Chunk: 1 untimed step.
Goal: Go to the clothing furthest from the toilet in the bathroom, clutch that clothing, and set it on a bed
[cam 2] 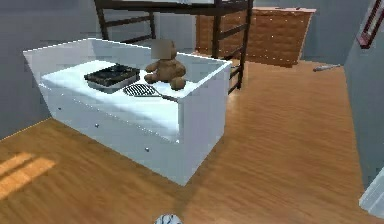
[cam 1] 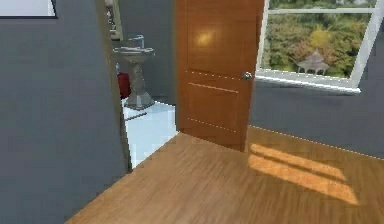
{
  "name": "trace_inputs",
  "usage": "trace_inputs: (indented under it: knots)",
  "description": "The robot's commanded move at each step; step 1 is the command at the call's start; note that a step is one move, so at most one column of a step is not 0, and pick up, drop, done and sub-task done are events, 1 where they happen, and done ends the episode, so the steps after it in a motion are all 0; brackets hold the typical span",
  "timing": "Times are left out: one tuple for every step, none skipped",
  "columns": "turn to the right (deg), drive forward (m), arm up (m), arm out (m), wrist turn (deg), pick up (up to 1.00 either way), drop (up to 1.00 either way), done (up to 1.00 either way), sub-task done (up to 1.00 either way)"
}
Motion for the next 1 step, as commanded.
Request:
trace_inputs:
  knots:
    - [0.0,1.00,0.00,0.00,0.0,0.00,0.00,0.00,0.00]
